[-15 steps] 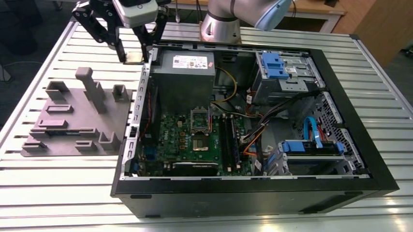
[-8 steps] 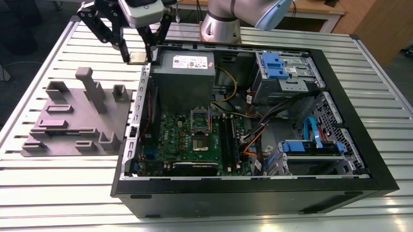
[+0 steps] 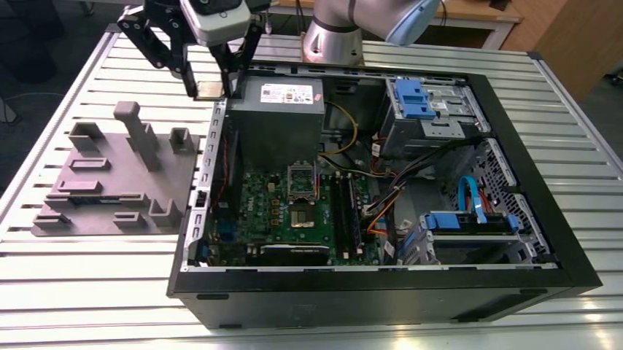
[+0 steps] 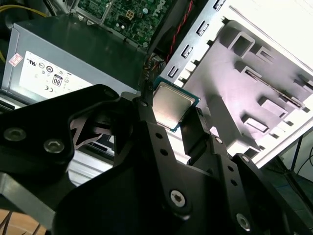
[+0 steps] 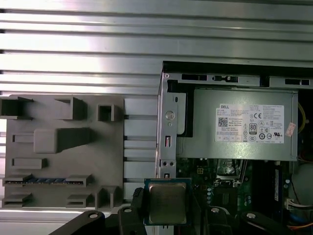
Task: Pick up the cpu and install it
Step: 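Pick up the cpu and move it towards the insertion slot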
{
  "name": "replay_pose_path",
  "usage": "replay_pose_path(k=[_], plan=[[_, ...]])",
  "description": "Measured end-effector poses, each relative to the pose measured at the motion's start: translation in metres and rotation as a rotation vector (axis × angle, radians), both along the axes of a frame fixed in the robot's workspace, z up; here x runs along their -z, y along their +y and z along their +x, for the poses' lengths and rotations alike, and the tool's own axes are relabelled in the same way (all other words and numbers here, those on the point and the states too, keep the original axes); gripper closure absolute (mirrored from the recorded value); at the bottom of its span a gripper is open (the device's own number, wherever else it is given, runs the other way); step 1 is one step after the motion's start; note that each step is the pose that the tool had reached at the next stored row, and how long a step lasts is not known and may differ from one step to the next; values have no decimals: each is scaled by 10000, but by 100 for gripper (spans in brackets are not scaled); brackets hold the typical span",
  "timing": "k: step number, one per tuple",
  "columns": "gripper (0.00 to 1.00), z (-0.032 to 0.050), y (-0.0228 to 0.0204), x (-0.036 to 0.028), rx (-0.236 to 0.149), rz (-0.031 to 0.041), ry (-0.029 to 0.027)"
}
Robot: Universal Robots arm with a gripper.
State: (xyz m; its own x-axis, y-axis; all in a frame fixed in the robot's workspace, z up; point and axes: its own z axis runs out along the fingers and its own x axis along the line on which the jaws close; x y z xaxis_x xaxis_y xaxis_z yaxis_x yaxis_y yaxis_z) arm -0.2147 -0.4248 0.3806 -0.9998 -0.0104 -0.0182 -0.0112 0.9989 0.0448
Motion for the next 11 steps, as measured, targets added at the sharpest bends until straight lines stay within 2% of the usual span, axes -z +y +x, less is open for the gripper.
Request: replay_pose_path(k=[4,11], plan=[[53,3,-41,0,0,-1,0],[53,43,-46,0,1,0,0]])
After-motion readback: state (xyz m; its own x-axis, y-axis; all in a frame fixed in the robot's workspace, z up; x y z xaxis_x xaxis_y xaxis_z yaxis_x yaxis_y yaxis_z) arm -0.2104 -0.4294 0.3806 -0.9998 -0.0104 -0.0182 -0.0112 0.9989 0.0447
